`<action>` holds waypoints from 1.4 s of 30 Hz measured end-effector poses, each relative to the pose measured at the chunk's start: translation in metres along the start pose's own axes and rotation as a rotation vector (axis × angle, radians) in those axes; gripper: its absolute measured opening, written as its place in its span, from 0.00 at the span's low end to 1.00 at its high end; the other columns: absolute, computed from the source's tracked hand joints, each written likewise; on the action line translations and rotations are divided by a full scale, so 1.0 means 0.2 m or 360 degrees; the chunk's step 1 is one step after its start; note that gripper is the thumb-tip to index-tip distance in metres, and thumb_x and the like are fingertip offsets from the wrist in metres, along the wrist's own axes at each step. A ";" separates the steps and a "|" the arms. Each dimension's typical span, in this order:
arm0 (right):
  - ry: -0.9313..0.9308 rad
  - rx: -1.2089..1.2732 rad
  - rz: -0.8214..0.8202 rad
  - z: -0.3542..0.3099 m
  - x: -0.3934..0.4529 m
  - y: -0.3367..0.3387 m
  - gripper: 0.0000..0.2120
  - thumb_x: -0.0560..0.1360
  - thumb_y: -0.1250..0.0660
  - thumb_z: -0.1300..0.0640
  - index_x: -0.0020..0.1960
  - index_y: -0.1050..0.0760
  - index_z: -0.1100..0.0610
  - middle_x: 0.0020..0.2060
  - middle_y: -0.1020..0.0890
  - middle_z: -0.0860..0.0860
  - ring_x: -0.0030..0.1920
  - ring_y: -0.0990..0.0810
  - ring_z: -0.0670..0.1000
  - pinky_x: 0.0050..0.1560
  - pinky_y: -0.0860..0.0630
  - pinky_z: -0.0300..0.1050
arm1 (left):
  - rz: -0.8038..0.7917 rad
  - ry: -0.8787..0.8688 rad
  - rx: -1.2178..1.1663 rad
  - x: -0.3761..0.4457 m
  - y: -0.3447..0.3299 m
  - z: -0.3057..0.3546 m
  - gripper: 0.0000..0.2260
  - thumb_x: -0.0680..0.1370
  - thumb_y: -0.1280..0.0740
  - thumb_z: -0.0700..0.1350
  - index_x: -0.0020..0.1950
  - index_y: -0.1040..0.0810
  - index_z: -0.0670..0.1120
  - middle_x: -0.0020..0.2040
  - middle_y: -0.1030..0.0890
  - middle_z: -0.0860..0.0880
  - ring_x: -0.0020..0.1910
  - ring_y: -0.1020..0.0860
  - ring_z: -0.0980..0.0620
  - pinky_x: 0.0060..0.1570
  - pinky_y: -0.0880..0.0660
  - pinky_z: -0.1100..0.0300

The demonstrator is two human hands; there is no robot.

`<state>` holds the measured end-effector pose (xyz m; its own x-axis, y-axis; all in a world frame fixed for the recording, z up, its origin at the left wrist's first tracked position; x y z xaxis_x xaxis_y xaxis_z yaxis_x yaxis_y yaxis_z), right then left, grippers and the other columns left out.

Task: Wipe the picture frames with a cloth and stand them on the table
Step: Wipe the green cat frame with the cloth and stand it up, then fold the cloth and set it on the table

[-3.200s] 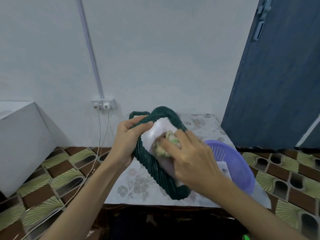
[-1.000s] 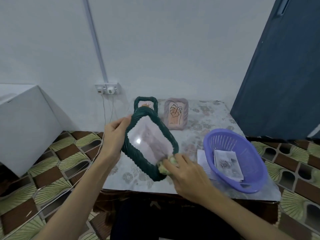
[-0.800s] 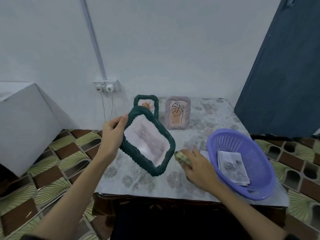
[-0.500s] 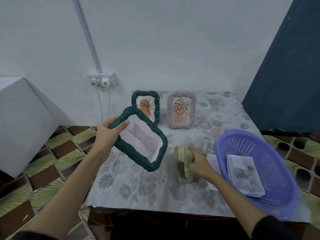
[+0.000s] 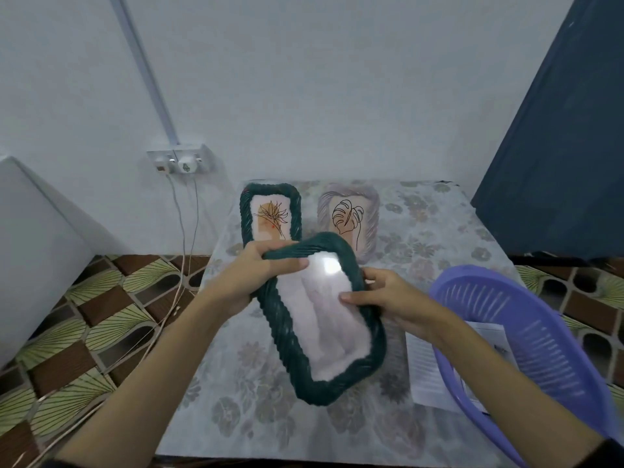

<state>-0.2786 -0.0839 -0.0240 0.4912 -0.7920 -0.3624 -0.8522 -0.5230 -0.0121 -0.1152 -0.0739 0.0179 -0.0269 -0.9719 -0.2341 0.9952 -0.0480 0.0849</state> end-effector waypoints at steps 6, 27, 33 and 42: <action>-0.0077 0.0583 0.0122 0.07 -0.13 0.24 0.15 0.73 0.37 0.68 0.58 0.25 0.58 0.51 0.17 0.57 0.47 0.18 0.55 0.48 0.20 0.48 | 0.0195 0.0120 -0.0369 0.11 -0.20 -0.10 0.13 0.74 0.31 0.48 0.55 0.21 0.42 0.43 0.18 0.47 0.34 0.20 0.53 0.31 0.22 0.63; 0.0214 0.0080 0.0939 -0.05 0.63 1.69 0.22 0.71 0.32 0.68 0.62 0.31 0.55 0.52 0.21 0.50 0.53 0.24 0.52 0.46 0.26 0.46 | 0.0008 -0.0667 -0.0188 1.43 -1.03 0.21 0.07 0.80 0.38 0.40 0.50 0.25 0.53 0.50 0.20 0.51 0.52 0.21 0.50 0.56 0.23 0.50; 0.0224 -0.0198 0.0956 0.11 0.73 1.68 0.26 0.73 0.33 0.65 0.67 0.37 0.54 0.56 0.26 0.51 0.55 0.27 0.51 0.50 0.28 0.42 | 0.0097 -0.0355 -0.0365 1.59 -1.02 -0.12 0.06 0.79 0.37 0.40 0.51 0.24 0.51 0.49 0.19 0.52 0.52 0.21 0.49 0.55 0.23 0.51; 0.0062 -0.0337 0.0840 0.21 0.71 1.63 0.29 0.76 0.34 0.60 0.72 0.45 0.53 0.59 0.31 0.48 0.59 0.33 0.48 0.61 0.33 0.43 | 0.0006 -0.0237 -0.0388 1.55 -1.01 -0.22 0.08 0.79 0.37 0.42 0.57 0.25 0.49 0.50 0.19 0.51 0.47 0.21 0.52 0.44 0.24 0.59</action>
<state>-0.4943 -0.3537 -0.1196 0.0184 -0.9720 -0.2341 -0.9312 -0.1019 0.3501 -0.3210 -0.3550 -0.1149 -0.0189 -0.9960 -0.0877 0.9881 -0.0052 -0.1539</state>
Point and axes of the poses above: each hand's wrist, its own x-axis towards the middle knuckle, its own y-axis out of the back of the hand, z = x × y, the point moved 10 cm from there along x, towards the middle knuckle
